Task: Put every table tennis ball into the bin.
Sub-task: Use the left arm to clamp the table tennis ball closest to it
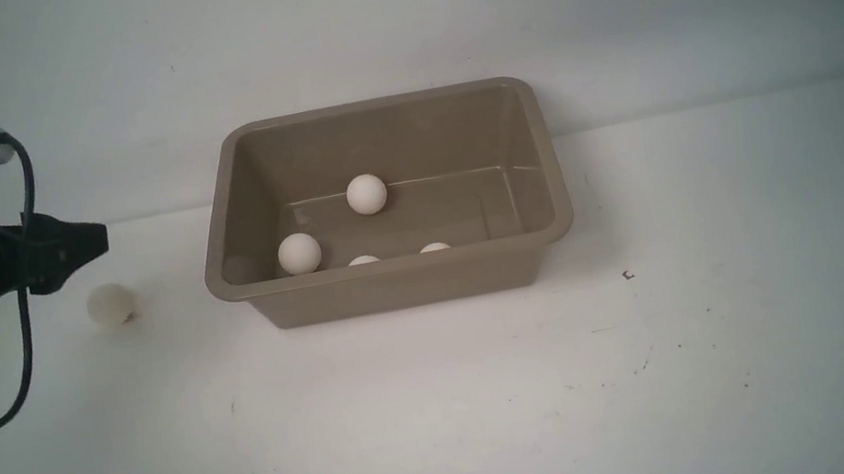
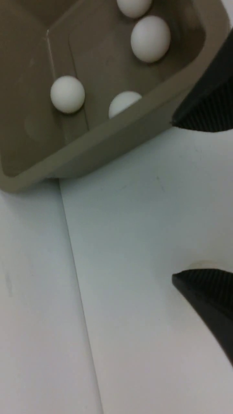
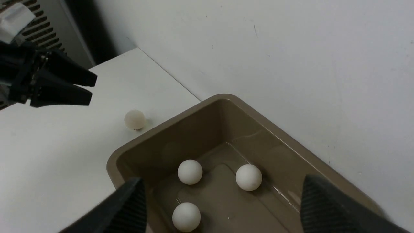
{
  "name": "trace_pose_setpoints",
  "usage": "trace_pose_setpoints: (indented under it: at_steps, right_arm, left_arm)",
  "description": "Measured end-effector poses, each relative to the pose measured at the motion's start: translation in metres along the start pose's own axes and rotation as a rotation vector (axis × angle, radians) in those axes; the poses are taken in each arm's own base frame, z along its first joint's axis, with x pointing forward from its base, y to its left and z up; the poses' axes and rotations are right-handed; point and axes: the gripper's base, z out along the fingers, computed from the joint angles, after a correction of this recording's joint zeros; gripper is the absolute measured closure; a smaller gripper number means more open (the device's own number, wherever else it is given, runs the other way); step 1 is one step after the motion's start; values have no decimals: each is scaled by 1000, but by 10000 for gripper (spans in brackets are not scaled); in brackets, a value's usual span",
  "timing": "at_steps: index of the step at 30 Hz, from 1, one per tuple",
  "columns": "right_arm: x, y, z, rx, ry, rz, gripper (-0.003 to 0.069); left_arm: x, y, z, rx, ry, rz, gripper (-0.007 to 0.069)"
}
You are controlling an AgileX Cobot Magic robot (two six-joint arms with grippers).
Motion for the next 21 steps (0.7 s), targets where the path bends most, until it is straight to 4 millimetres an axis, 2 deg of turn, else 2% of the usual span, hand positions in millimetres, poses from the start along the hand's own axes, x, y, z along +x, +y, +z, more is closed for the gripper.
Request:
trace_pose_setpoints:
  at_steps: [8, 12, 21]
  right_arm:
    - [2, -1, 0, 6, 18, -1, 81]
    - [2, -1, 0, 7, 18, 2, 81]
    - [2, -1, 0, 8, 17, 3, 81]
  left_arm:
    - [19, 29, 41, 10, 63, 20, 111]
    - [26, 39, 54, -1, 82, 18, 111]
    - [38, 51, 68, -33, 97, 36, 111]
